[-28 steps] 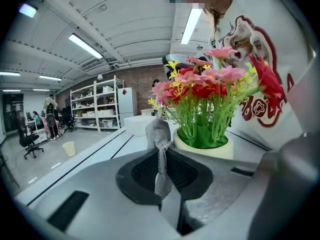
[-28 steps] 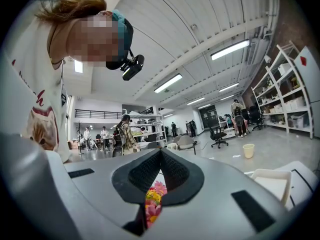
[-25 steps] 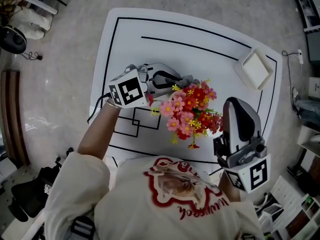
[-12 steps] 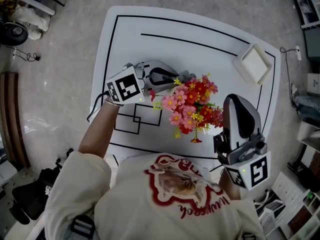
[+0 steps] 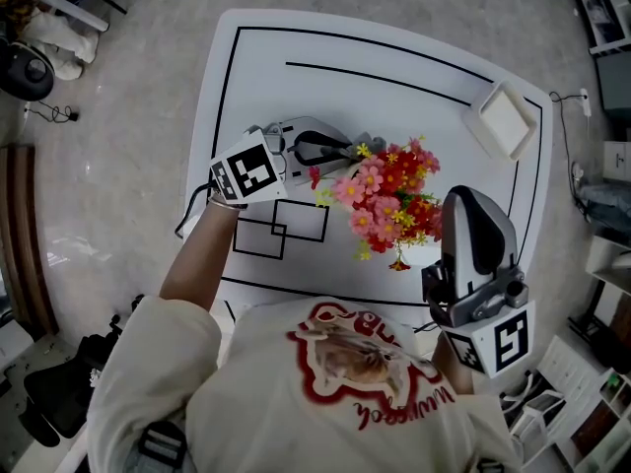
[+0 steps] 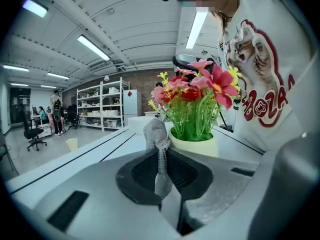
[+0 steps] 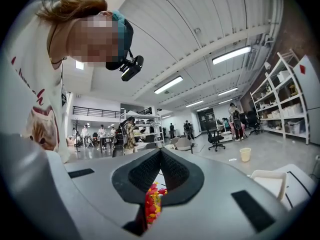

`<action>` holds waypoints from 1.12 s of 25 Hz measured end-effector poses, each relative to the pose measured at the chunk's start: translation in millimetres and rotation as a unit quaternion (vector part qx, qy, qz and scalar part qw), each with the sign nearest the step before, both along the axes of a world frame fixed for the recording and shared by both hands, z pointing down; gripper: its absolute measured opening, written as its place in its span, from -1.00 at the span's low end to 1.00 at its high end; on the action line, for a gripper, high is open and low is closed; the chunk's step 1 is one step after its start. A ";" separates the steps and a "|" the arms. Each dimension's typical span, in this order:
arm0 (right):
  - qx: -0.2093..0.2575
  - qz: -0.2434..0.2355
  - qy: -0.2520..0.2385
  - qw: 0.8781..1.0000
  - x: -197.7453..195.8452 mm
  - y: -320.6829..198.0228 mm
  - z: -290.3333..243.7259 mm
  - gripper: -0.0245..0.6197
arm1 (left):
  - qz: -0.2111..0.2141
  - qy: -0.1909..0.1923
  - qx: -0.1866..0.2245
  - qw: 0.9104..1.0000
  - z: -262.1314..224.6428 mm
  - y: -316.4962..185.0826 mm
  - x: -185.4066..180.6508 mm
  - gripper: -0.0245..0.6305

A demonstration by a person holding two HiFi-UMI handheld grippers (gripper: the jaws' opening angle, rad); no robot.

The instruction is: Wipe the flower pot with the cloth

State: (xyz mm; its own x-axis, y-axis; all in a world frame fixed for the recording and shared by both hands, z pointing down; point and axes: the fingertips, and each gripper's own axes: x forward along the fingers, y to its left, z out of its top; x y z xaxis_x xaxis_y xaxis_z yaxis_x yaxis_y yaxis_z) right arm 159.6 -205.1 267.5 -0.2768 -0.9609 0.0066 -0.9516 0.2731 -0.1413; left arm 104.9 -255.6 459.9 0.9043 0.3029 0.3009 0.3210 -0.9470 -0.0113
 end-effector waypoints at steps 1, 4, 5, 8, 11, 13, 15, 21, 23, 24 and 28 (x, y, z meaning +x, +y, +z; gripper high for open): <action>0.002 0.002 0.001 1.000 -1.6 1.6 -0.6 -0.93 | -0.004 0.001 -0.001 1.000 -0.2 0.2 -1.5 -0.82; 0.008 0.008 0.001 1.000 -5.3 6.6 -1.8 -0.93 | -0.012 0.000 0.006 1.000 0.3 2.1 -6.0 -0.82; 0.010 0.009 0.000 1.000 -6.2 8.1 -2.0 -0.93 | -0.014 -0.002 0.008 1.000 1.1 2.5 -7.4 -0.82; 0.012 0.008 -0.003 1.000 -7.9 13.0 -2.3 -0.93 | -0.025 -0.010 0.008 1.000 4.1 3.4 -10.6 -0.82; 0.017 -0.004 -0.005 1.000 -6.9 18.5 -6.1 -0.93 | -0.043 -0.014 0.010 0.999 4.8 6.8 -11.9 -0.82; 0.019 -0.012 -0.005 1.000 -5.6 22.3 -9.1 -0.93 | -0.057 -0.016 0.013 0.998 5.1 8.6 -12.1 -0.82; 0.021 -0.021 -0.002 1.000 -6.7 25.9 -11.8 -0.93 | -0.075 -0.017 0.014 0.997 6.1 10.0 -15.1 -0.82; 0.025 -0.044 -0.003 0.999 -7.6 38.4 -15.4 -0.93 | -0.126 -0.028 0.030 0.991 9.1 13.0 -25.7 -0.82; 0.025 -0.051 -0.002 0.998 -7.7 42.5 -15.3 -0.93 | -0.137 -0.029 0.031 0.990 9.9 15.1 -26.6 -0.82; 0.025 -0.054 -0.002 0.998 -7.5 44.0 -15.5 -0.93 | -0.142 -0.030 0.031 0.989 10.5 15.8 -27.5 -0.82; 0.029 -0.063 -0.005 0.998 -6.3 49.7 -16.2 -0.93 | -0.161 -0.034 0.031 0.986 13.1 18.8 -32.3 -0.82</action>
State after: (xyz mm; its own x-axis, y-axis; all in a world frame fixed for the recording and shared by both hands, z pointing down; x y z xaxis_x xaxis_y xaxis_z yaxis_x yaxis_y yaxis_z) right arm 153.3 -155.4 251.3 -0.3953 -0.9172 -0.0509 -0.9079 0.3985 -0.1304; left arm 72.6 -236.8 473.0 0.9274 -0.0172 0.3736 0.0058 -0.9982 -0.0604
